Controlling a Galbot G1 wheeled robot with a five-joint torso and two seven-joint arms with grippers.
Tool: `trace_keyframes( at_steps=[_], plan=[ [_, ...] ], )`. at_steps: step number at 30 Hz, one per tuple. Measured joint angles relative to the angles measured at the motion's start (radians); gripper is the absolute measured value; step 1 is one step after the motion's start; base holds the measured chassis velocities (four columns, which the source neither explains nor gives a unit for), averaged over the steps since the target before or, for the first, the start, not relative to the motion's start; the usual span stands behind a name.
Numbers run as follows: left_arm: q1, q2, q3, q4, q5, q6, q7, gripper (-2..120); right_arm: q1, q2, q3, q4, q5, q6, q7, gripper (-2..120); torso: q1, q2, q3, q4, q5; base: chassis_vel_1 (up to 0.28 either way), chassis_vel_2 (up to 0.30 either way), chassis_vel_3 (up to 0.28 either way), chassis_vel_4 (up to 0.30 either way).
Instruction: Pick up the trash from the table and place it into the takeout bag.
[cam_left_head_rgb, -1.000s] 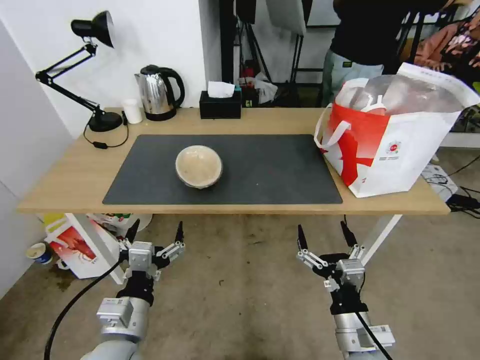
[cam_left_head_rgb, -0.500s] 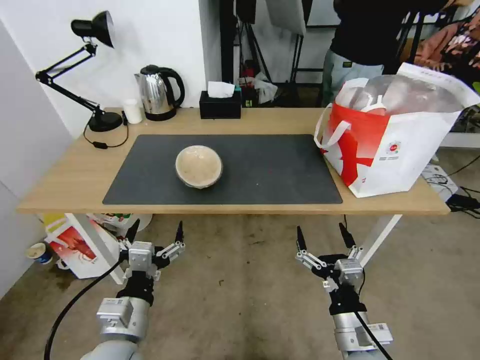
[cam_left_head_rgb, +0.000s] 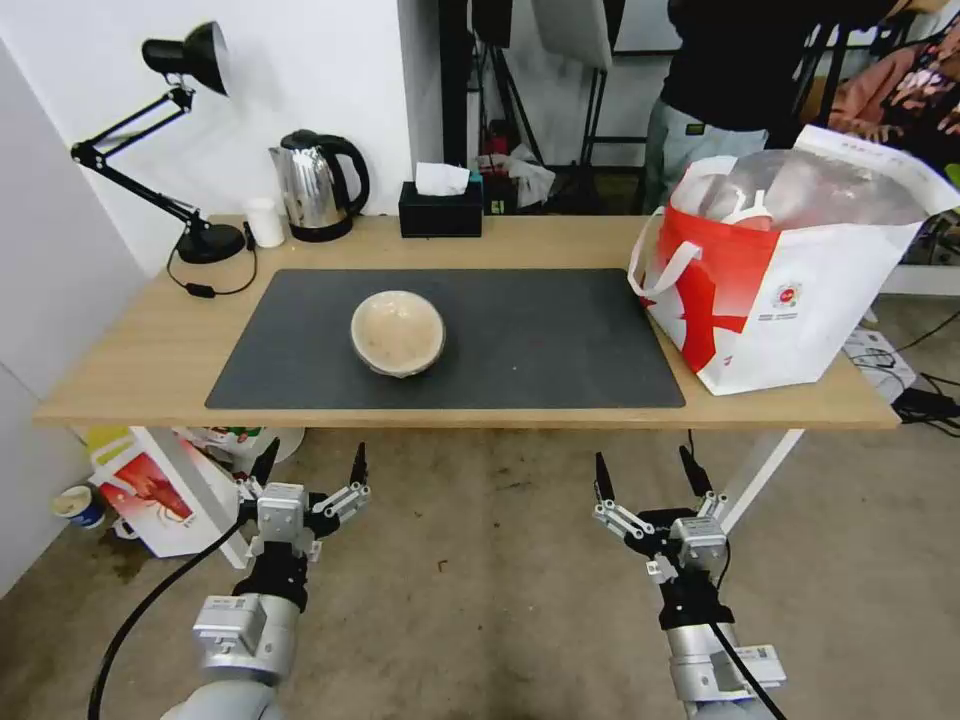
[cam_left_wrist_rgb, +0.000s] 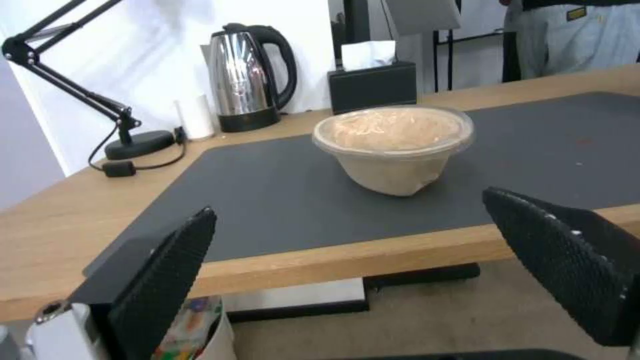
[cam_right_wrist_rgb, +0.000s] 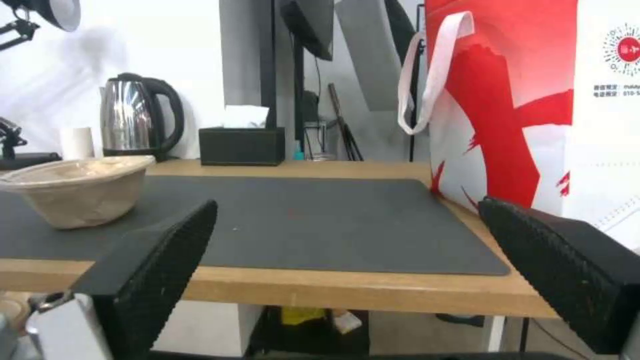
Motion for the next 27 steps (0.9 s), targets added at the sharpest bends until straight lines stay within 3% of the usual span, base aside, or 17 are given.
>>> trace_keyframes(
  at_steps=[27],
  plan=[
    [0.001,0.0,0.0,-0.001,-0.001,0.001,-0.002,100,0.0,0.0,0.0,0.0,0.0,0.0,0.0,100,0.0,0.0,0.0,0.0,0.0,0.0,0.0,0.0,0.0]
  ],
)
